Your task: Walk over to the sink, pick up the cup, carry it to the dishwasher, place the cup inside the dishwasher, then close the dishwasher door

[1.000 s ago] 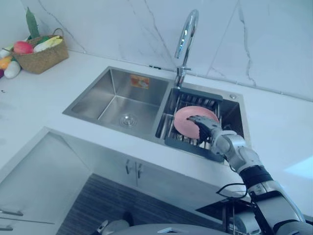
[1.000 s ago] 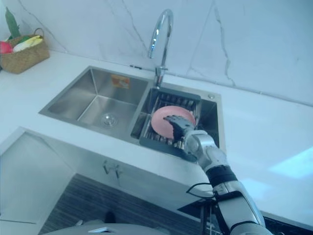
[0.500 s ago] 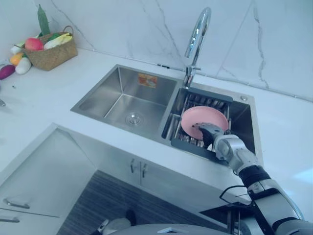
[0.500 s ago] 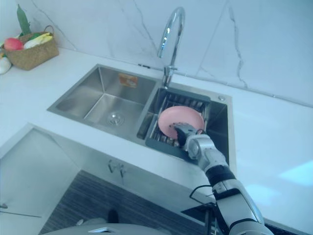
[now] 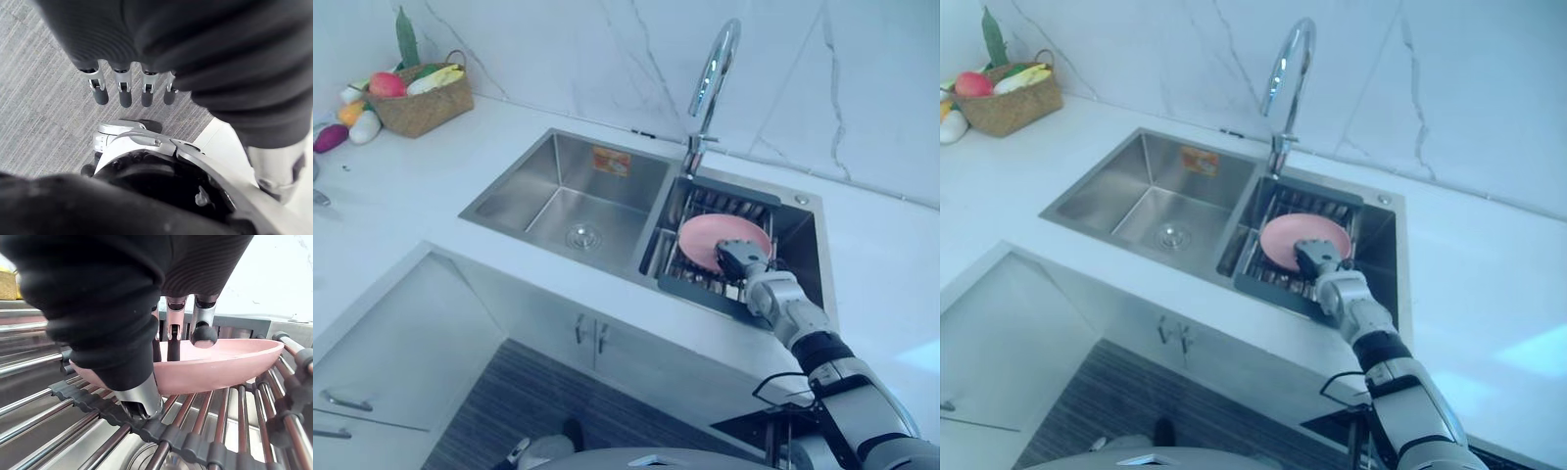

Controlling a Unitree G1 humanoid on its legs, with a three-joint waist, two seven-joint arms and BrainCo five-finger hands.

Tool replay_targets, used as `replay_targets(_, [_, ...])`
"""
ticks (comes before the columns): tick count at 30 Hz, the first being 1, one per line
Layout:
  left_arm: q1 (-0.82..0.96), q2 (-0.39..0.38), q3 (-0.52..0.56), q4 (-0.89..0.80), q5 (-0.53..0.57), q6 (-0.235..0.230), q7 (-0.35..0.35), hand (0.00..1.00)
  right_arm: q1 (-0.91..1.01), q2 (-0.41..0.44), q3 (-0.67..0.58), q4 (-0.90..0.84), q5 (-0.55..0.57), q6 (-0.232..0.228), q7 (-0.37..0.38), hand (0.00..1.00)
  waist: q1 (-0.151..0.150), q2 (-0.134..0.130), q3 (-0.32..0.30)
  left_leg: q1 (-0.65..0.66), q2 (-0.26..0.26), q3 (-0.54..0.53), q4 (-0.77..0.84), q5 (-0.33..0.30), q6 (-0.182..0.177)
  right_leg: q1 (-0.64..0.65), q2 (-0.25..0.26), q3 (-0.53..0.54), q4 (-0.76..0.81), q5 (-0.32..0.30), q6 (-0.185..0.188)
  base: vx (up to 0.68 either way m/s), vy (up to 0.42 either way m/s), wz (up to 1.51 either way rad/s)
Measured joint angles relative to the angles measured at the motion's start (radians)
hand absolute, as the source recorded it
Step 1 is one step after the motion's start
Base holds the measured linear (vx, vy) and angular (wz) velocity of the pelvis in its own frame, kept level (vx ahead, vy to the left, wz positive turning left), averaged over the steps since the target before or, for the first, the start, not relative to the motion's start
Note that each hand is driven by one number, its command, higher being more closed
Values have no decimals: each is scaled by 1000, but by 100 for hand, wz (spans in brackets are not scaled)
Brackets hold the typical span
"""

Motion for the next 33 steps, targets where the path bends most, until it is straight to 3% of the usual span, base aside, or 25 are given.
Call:
replay_targets(5, [0, 1, 0, -1, 19, -7, 0, 0, 10, -1, -14, 0, 0, 5, -80, 100, -2, 0, 0, 0, 0, 1, 0, -1, 1, 0, 0, 6, 2, 0, -2, 0, 0, 0])
replay_targets(11, [2, 1, 0, -2, 19, -8, 0, 0, 22, -7, -42, 0, 6, -44, -154, 100, -1, 1, 0, 0, 1, 1, 0, -1, 0, -2, 1, 11, 4, -2, 1, 29, 0, -1])
replay_targets(16, [13, 1, 4, -10, 26, -12, -1, 0, 28, -11, -46, 0, 67, -39, -199, 100, -2, 2, 0, 2, 1, 1, 0, 1, 4, -4, 0, 16, 8, -2, 5, 29, -2, -2])
replay_targets(21, [18, -1, 5, -11, 36, -13, -1, 0, 27, -21, -98, -7, 89, -64, -273, 100, -11, 8, -1, 4, 0, 0, 0, 1, 4, -4, 0, 17, 8, -3, 5, 0, 0, 0])
replay_targets(26, [28, -2, 7, -11, 36, -19, -1, 0, 31, -63, -100, -45, 88, -75, -271, 100, -20, 12, 1, 11, 1, 5, 0, 0, 3, -5, 0, 24, 9, -3, 5, -5, 3, -3])
replay_targets(33, [47, -5, 7, -11, 41, -30, 0, 0, 72, -160, -222, -302, 101, -74, -233, 100, -44, 22, -1, 19, 9, 55, 0, -9, -3, -26, 3, 78, 12, 1, 1, -9, 12, -22])
